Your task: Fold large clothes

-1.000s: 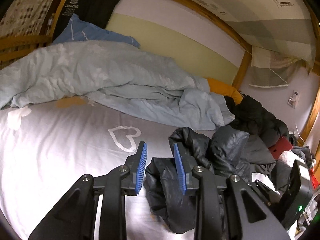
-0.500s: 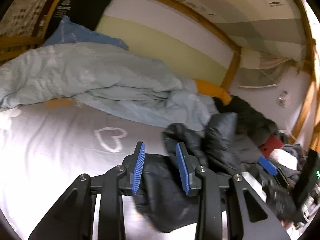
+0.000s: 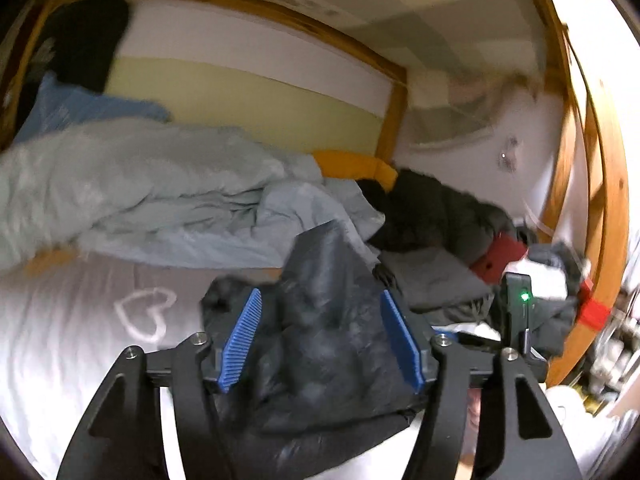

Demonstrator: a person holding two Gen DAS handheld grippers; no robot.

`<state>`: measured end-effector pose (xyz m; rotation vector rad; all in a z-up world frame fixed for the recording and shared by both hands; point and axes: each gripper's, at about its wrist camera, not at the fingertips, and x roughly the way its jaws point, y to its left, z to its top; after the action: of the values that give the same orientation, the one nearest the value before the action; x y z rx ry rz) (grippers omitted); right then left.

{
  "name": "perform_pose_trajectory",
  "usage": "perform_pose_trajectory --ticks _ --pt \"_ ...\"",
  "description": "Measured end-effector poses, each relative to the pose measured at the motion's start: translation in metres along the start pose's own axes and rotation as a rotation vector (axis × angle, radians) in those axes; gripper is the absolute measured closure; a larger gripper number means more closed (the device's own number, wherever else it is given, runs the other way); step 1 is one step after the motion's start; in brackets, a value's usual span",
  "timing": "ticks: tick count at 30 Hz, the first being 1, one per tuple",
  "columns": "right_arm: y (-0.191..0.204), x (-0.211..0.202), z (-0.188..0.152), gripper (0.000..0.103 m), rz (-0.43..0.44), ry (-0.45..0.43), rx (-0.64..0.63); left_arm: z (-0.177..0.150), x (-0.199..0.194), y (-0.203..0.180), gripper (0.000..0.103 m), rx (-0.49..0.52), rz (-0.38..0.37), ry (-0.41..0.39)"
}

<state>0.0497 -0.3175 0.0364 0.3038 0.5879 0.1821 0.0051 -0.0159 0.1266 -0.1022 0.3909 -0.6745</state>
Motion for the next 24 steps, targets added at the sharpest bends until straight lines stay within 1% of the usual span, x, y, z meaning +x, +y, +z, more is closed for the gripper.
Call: perform_pose_trajectory --ticks 1,2,3,4,6,8,9,10,11,12,13,14,15,18,20,22,24 --pt "0.002 0.006 -0.001 0.025 0.054 0.029 0.003 0.006 0.007 -0.006 0.042 0.018 0.0 0.013" --pt "0.004 0.008 -0.003 0.025 0.075 0.035 0.0 0.012 0.017 -0.011 0.042 0.038 0.0 0.042" --pt "0.006 0.01 -0.004 0.025 0.08 0.035 -0.015 0.017 0.03 -0.016 0.041 0.066 0.019 0.078" --pt "0.01 0.01 -0.006 0.025 0.076 0.033 -0.045 0.02 0.042 -0.021 0.042 0.097 0.051 0.111" --pt "0.016 0.008 -0.01 0.025 0.084 0.029 -0.089 0.02 0.069 -0.024 0.042 0.14 0.128 0.202" --pt "0.021 0.006 -0.013 0.025 0.128 0.037 -0.098 0.014 0.091 -0.019 0.042 0.146 0.21 0.31" --pt "0.023 0.002 -0.014 0.026 0.148 0.042 -0.096 0.011 0.098 -0.014 0.043 0.145 0.226 0.353" --pt "0.026 0.001 -0.018 0.026 0.167 0.049 -0.091 0.007 0.099 -0.01 0.047 0.135 0.215 0.373" --pt "0.029 -0.001 -0.021 0.026 0.188 0.059 -0.092 0.005 0.097 -0.005 0.065 0.112 0.203 0.382" --pt "0.032 -0.002 -0.021 0.026 0.207 0.068 -0.104 0.003 0.093 0.001 0.077 0.084 0.193 0.386" --pt "0.038 -0.004 -0.024 0.026 0.223 0.076 -0.131 0.003 0.087 0.007 0.081 0.049 0.171 0.384" --pt "0.045 -0.006 -0.025 0.026 0.227 0.075 -0.16 0.003 0.081 0.011 0.088 0.024 0.161 0.372" --pt "0.049 -0.007 -0.027 0.026 0.23 0.072 -0.183 0.003 0.075 0.012 0.092 0.0 0.157 0.357" --pt "0.055 -0.014 -0.027 0.026 0.227 0.051 -0.189 0.002 0.055 0.017 0.094 -0.024 0.184 0.317" --pt "0.051 -0.023 -0.024 0.023 0.193 0.011 -0.159 0.0 0.041 0.017 0.094 -0.019 0.206 0.3" --pt "0.043 -0.031 -0.02 0.018 0.132 -0.025 -0.119 -0.006 0.034 0.021 0.093 -0.02 0.228 0.312" --pt "0.032 -0.038 -0.017 0.018 0.098 -0.044 -0.081 -0.015 0.034 0.032 0.093 -0.059 0.266 0.342"
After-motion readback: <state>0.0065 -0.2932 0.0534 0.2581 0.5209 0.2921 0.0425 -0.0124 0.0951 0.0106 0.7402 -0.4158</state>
